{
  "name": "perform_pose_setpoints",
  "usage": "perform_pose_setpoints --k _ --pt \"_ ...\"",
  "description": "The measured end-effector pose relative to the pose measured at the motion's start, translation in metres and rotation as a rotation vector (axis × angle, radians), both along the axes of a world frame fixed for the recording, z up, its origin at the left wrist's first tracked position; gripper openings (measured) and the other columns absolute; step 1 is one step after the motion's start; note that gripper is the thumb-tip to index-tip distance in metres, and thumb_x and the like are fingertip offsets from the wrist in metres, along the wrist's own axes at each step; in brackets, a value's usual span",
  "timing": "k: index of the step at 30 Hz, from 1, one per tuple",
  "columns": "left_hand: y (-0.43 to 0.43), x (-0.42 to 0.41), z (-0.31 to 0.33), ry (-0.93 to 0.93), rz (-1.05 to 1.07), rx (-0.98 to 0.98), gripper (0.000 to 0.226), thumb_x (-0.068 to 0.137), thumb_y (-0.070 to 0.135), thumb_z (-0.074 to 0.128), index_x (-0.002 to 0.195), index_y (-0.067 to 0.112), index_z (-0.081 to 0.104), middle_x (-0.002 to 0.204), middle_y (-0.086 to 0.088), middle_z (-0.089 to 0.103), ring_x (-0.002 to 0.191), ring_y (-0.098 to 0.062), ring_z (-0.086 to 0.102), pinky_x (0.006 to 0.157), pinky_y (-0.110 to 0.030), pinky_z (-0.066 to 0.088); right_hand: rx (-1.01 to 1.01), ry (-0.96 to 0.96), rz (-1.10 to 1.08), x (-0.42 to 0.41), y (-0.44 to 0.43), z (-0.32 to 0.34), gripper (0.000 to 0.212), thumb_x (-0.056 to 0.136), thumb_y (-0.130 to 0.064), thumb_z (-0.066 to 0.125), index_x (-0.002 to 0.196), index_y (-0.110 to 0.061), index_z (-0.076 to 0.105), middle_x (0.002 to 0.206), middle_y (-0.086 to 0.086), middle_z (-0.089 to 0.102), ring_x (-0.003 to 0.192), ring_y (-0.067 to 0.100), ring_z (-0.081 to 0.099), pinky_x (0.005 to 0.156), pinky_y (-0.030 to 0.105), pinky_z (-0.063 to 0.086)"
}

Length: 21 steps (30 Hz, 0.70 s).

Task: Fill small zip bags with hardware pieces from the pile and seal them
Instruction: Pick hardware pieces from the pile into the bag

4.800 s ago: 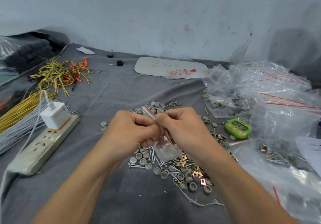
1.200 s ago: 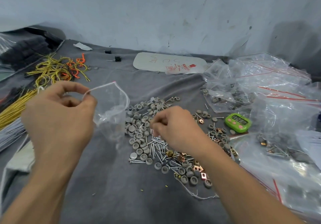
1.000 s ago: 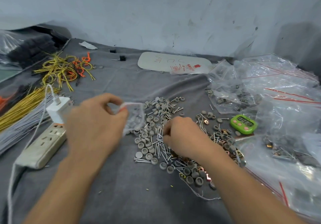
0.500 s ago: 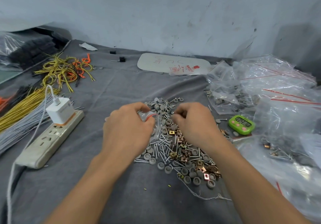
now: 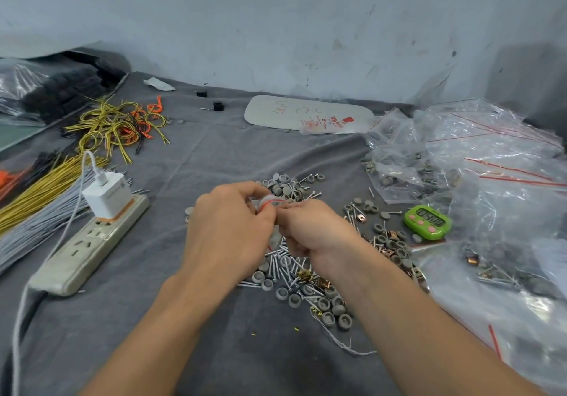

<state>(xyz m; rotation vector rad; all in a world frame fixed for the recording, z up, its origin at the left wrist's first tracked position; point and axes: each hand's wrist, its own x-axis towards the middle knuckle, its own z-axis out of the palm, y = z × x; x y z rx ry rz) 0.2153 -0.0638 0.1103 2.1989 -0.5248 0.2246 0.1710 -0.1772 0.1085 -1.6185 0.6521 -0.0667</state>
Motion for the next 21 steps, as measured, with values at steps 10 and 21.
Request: perform_pose_setpoints --k 10,21 --pt "0.019 0.023 0.006 0.091 0.060 -0.413 0.010 0.084 0.030 0.071 0.077 0.034 0.077 0.049 0.007 0.063 0.036 -0.004 0.042 0.038 -0.016 0.032 -0.135 -0.297 -0.136 -0.022 -0.024 0.019 0.024 0.098 -0.022 0.065 0.083 -0.029 0.082 0.060 -0.017 0.069 0.045 -0.006 0.050 0.069 0.026 0.044" --pt "0.067 0.044 0.051 -0.165 0.252 -0.420 0.009 0.083 0.043 0.071 0.076 0.048 0.073 0.054 0.026 0.060 0.044 -0.001 0.048 0.044 -0.015 0.034 -1.077 0.323 0.339 -0.013 -0.003 -0.012 0.028 0.090 -0.013 0.064 0.117 -0.016 0.069 0.117 0.011 0.072 0.109 0.032 0.068 0.092 0.038 0.057"
